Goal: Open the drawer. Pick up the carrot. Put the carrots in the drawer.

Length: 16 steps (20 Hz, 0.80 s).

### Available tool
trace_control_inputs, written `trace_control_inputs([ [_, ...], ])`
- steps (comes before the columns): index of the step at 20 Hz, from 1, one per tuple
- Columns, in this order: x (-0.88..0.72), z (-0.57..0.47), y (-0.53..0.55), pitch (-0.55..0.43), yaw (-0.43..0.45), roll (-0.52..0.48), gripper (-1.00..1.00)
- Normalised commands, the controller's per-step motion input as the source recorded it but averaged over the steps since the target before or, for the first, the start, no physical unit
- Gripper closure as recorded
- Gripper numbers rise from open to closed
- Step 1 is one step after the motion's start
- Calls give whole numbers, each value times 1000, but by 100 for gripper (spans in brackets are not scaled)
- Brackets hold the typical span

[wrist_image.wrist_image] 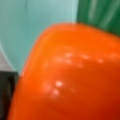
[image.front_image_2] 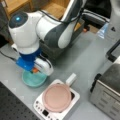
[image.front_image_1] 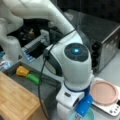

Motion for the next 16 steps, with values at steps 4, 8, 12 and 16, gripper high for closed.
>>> trace_control_inputs([
  [4, -343, 47, 144, -61, 109, 58, 100],
  [8, -375, 15, 114, -100, 178, 49, 100],
  [12, -369, 5, 37, -135, 287, 29, 100],
  [16, -328, -33, 42, -160, 301, 13, 100],
])
